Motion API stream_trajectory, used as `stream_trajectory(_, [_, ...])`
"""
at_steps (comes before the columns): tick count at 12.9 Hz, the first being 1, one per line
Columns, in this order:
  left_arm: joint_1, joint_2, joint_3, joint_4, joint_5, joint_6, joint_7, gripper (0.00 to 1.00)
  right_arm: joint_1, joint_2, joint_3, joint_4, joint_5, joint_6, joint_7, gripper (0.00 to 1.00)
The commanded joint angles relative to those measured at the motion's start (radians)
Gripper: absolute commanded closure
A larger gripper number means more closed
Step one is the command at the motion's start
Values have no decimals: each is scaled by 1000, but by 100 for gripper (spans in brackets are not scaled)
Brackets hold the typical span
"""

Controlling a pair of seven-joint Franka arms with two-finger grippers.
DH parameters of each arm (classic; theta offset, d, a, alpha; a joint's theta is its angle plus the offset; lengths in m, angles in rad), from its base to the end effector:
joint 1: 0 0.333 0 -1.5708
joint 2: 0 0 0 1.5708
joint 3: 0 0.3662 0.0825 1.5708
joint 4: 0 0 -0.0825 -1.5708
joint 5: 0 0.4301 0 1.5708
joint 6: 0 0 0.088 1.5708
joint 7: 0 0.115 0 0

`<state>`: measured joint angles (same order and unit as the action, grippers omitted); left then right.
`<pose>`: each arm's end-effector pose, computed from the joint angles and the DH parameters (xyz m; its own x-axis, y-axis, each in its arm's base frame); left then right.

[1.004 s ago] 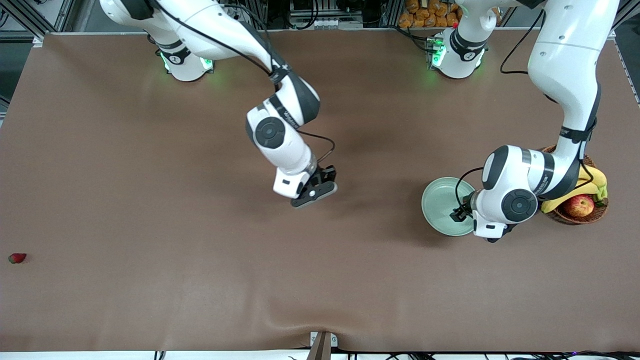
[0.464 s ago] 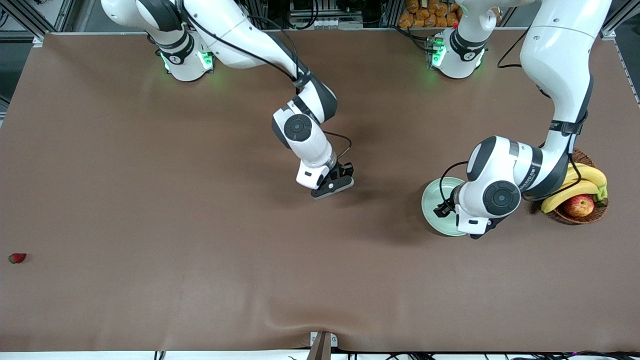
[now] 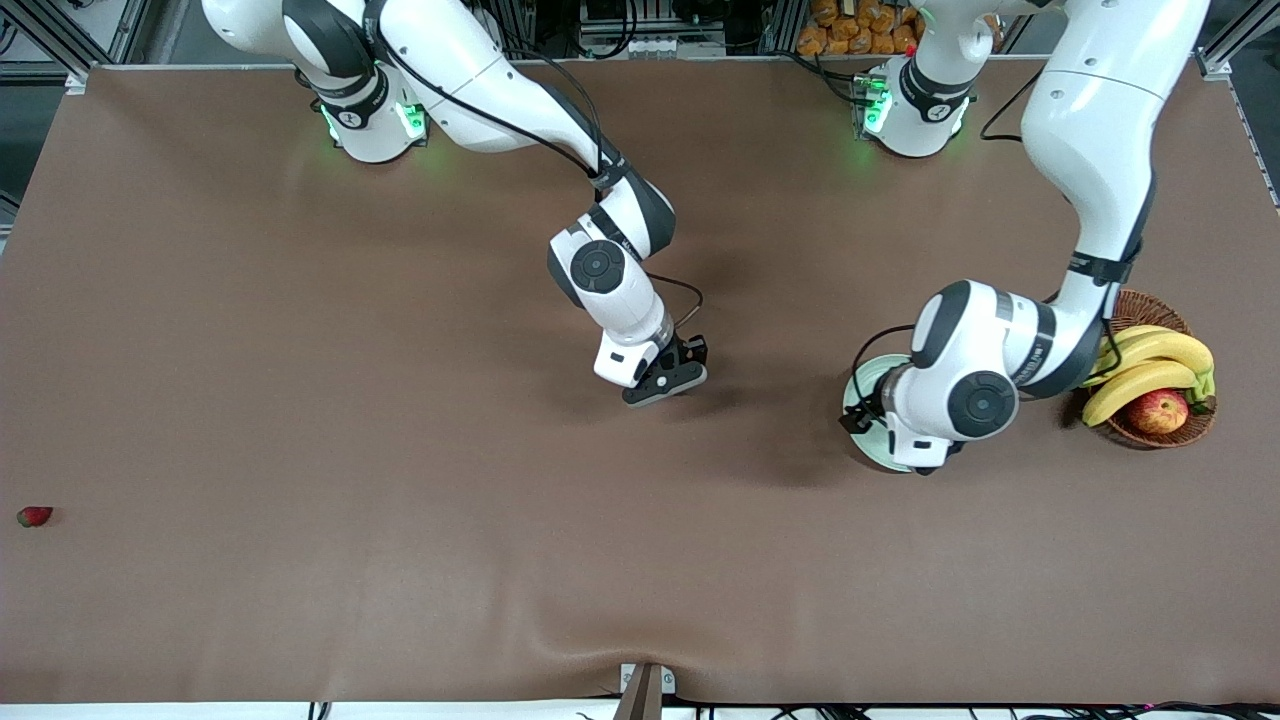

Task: Collect all strawberries into plate
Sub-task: 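Grasp the strawberry with the left gripper while the right gripper reaches another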

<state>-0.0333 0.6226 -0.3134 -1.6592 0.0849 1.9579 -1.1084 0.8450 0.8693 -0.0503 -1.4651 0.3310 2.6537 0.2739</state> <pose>0.6770 -0.2129 0.2443 0.6976 0.6784 -0.2304 0.6467 -0.7347 -0.2052 0.5733 0.5858 0.1869 0.9451 0.2360 0.2262 0.2935 -0.9171 -0.2696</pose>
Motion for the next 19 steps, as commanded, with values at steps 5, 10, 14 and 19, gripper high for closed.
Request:
stream_trajectory(5, [-161,78,0,101,-56,111,-244,0,-52,-110,-61,-7,5,-26,-13,0])
stream_trajectory(10, [-313,178,2,245,-70,194,-363,0,-176,-271,-98,-26,5,-304,-71,0])
stream_trajectory(14, [-453,239,59,254,-60,366,-357,0,-335,-389,-100,-27,5,-607,-71,0])
stream_trajectory(19, [-537,240,137,243,25,354,-343,2,-568,-438,-131,-17,3,-799,-165,0])
